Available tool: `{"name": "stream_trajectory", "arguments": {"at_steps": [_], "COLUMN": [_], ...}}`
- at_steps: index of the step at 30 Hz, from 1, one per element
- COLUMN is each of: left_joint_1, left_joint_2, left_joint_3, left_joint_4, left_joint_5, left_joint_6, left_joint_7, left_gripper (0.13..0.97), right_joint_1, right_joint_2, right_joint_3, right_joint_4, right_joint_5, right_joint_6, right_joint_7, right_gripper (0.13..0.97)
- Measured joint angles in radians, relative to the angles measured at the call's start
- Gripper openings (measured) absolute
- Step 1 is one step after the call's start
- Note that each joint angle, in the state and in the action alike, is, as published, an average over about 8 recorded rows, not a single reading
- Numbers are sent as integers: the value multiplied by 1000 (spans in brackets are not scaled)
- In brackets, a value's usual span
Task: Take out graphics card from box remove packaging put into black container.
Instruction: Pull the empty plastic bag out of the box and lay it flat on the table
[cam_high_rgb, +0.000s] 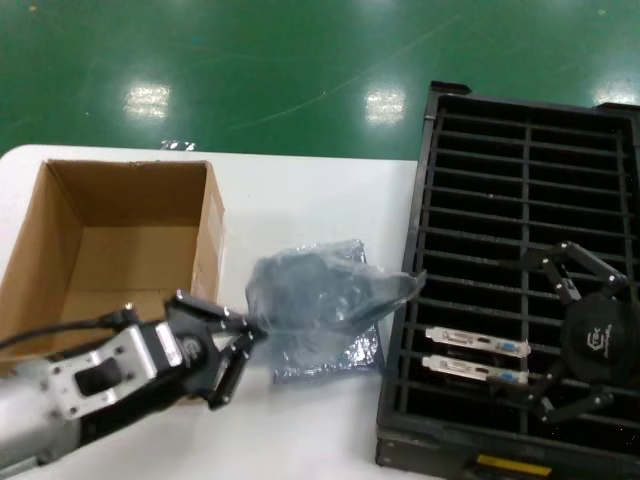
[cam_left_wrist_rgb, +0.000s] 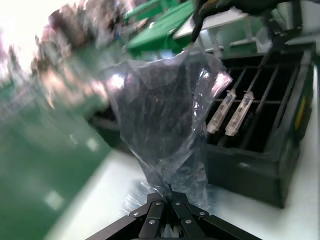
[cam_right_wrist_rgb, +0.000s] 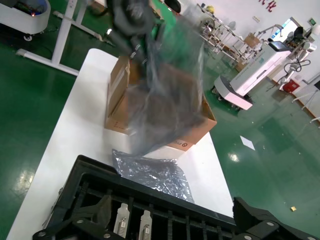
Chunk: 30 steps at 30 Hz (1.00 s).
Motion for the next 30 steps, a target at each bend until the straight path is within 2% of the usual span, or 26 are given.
{"name": "stream_trajectory", "arguments": {"at_steps": [2, 5, 7, 9, 12, 17, 24, 30], "left_joint_1": [-22, -53, -75, -97, -135, -200, -273, -316], "left_joint_2": [80, 175, 215, 234, 245, 244, 213, 182], "left_joint_3": [-31, -60, -61, -48, -21, 26, 88, 128], "left_joint_4": [28, 72, 106, 143, 199, 285, 394, 445], "left_joint_5": [65, 174, 231, 265, 287, 292, 282, 264], "left_joint_6": [93, 186, 212, 209, 182, 130, 78, 45], "left_joint_7": [-102, -243, -323, -384, -443, -482, -482, -461], "left_gripper": [138, 138, 138, 138, 138, 152, 188, 258], "right_joint_1": [0, 0, 0, 0, 0, 0, 0, 0], "right_joint_2": [0, 0, 0, 0, 0, 0, 0, 0], "right_joint_3": [0, 0, 0, 0, 0, 0, 0, 0], "right_joint_4": [0, 0, 0, 0, 0, 0, 0, 0], "right_joint_5": [0, 0, 0, 0, 0, 0, 0, 0], "right_joint_6": [0, 0, 0, 0, 0, 0, 0, 0], "right_joint_7": [0, 0, 0, 0, 0, 0, 0, 0], "right_gripper": [752, 805, 841, 876, 895, 943, 960, 966]}}
